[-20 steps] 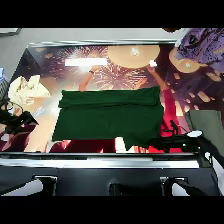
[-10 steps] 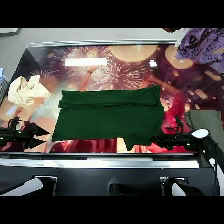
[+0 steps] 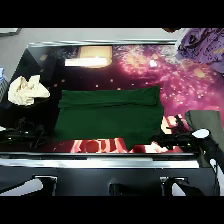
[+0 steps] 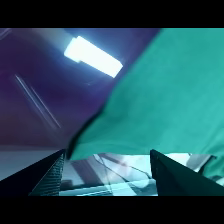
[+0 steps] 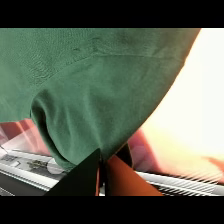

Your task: Fold the clothes and pants, and hang the long-sleeved shirts on hangers.

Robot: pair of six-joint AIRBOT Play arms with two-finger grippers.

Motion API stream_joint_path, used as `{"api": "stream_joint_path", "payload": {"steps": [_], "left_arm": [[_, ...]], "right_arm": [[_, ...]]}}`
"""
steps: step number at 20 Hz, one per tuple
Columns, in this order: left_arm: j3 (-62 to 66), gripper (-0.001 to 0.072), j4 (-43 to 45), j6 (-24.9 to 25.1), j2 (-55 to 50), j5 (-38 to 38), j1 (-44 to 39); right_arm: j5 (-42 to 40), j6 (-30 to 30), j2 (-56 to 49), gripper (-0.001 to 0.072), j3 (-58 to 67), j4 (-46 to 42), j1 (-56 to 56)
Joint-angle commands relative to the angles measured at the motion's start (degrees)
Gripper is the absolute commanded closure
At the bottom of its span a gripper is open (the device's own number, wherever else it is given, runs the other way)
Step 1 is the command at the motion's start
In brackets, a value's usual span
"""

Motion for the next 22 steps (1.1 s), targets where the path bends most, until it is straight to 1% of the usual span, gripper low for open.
{"api": "stream_joint_path", "payload": {"steps": [1, 3, 4, 7, 8, 9, 10, 11, 13, 15, 16, 17, 19, 22], "left_arm": [[-0.11, 0.0207, -0.26, -0.87, -1.46, 3.61, -3.72], [-0.02, 0.0624, -0.28, -0.81, -1.81, 3.76, -4.68], [0.04, 0.0691, -0.31, -0.57, -1.79, 3.76, -4.98], [0.57, 0.0694, -0.26, -0.76, -0.07, 2.69, -5.29], [0.92, 0.0696, 0.61, -2.80, 1.86, 2.56, -5.27], [1.38, 0.0696, 3.10, -7.45, 4.81, 2.29, -5.27], [1.68, 0.0696, 5.92, -12.37, 8.11, 1.42, -5.27], [1.70, 0.0696, 8.90, -16.63, 12.20, 0.28, -5.29], [1.70, 0.0695, 13.70, -20.20, 20.39, -1.46, -5.29], [1.70, 0.0695, 14.58, -20.39, 27.19, -1.60, -5.33], [1.73, 0.0695, 13.18, -18.95, 29.40, -0.68, -5.95], [1.73, 0.0695, 12.11, -17.07, 30.36, 0.35, -7.08], [1.75, 0.0695, 11.96, -16.00, 29.64, 2.56, -11.23], [2.01, 0.0696, 11.98, -16.33, 26.23, 10.86, -19.39]], "right_arm": [[0.09, 0.00, 0.04, 0.0680, 0.04, 0.04, 0.07], [0.09, 0.00, 0.04, 0.0680, 0.04, 0.02, 0.07], [0.15, 0.00, 0.04, 0.0680, 0.04, 0.02, 0.07], [2.01, -0.09, 0.81, 0.0681, 0.98, -0.55, 0.07], [2.97, 0.13, 2.19, 0.0681, 1.60, -1.70, 0.07], [3.80, 3.15, 4.07, 0.0682, 2.25, -4.42, 0.07], [5.05, 8.52, 6.69, 0.0683, 3.17, -8.90, 0.07], [6.97, 12.00, 9.51, 0.0683, 3.98, -12.66, 0.07], [13.05, 14.34, 16.44, 0.0683, 5.55, -17.59, 0.07], [19.41, 14.86, 22.23, 0.0683, 7.45, -20.57, 0.09], [20.55, 15.15, 23.96, 0.0683, 8.52, -21.62, 0.09], [20.06, 15.15, 24.63, 0.0683, 9.75, -21.86, 0.09], [16.35, 14.21, 22.64, 0.0683, 11.98, -21.51, 0.13], [12.68, 9.66, 13.38, 0.0683, 14.88, -18.12, 0.13]]}}
